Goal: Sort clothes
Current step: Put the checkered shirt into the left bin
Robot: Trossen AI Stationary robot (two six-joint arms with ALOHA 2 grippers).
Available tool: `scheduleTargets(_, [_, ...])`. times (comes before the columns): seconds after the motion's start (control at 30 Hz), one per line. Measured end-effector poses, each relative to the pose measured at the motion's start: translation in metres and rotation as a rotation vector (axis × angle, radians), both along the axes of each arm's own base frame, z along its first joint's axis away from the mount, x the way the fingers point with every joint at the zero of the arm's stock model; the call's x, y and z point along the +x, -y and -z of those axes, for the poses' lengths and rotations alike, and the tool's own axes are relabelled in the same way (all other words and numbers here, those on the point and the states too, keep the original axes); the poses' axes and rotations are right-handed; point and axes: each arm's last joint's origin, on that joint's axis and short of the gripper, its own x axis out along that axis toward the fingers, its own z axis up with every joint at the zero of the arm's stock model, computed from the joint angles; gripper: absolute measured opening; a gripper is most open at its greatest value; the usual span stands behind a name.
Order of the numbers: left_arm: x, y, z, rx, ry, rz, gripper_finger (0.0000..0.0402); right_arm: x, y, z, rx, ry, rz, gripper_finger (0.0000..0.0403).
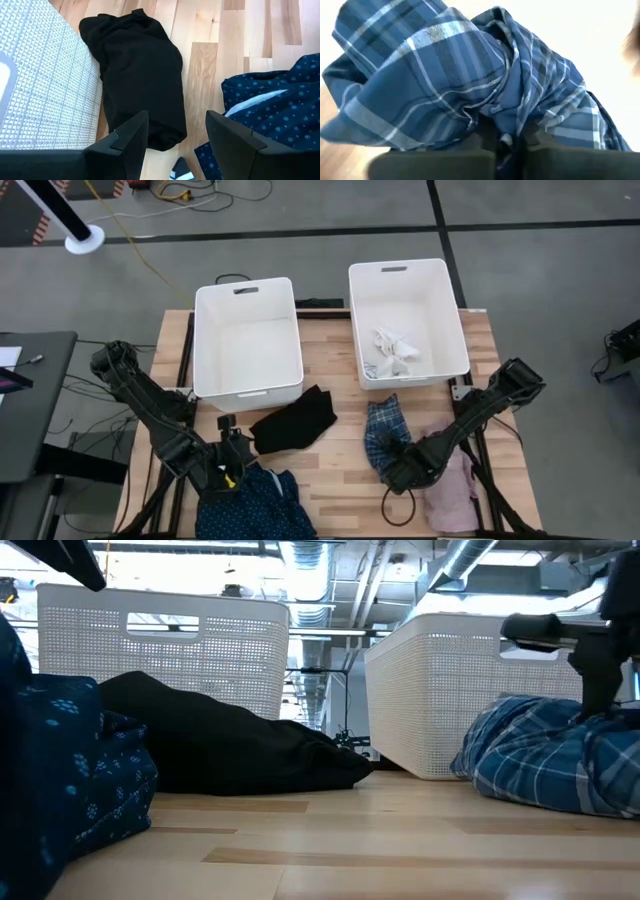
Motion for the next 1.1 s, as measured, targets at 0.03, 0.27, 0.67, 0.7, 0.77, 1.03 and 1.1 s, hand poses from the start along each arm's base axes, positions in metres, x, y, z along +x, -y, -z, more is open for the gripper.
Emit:
scheduleTargets(0.03, [0.000, 0.000, 0.000, -0.001, 0.000, -0.001, 0.0194, 0.001, 0.001, 0.000, 0.004, 0.003, 0.010, 0.0018])
scheduleTargets(0.27, [0.001, 0.001, 0.000, -0.005, 0.008, 0.004, 0.0194, 0.009, -0.001, -0.007, 0.032, 0.060, 0.099, 0.0007])
scheduleTargets(0.67, [0.013, 0.010, -0.011, 0.110, 0.169, 0.120, 0.0194, 0.034, -0.030, -0.063, 0.028, 0.290, 0.065, 0.0001])
scheduleTargets(0.7, [0.015, 0.011, -0.013, 0.132, 0.192, 0.129, 0.0194, 0.036, -0.031, -0.069, 0.023, 0.308, 0.062, 0.0001])
scheduleTargets(0.77, [0.019, 0.012, -0.017, 0.175, 0.236, 0.147, 0.0195, 0.040, -0.035, -0.082, 0.025, 0.350, 0.061, 0.0001])
scheduleTargets(1.03, [0.041, 0.011, -0.029, 0.320, 0.333, 0.221, 0.0230, 0.053, -0.049, -0.138, 0.046, 0.518, 0.005, 0.0001])
scheduleTargets(1.1, [0.048, 0.012, -0.028, 0.351, 0.346, 0.237, 0.0249, 0.056, -0.051, -0.153, 0.070, 0.553, 0.000, 0.0001])
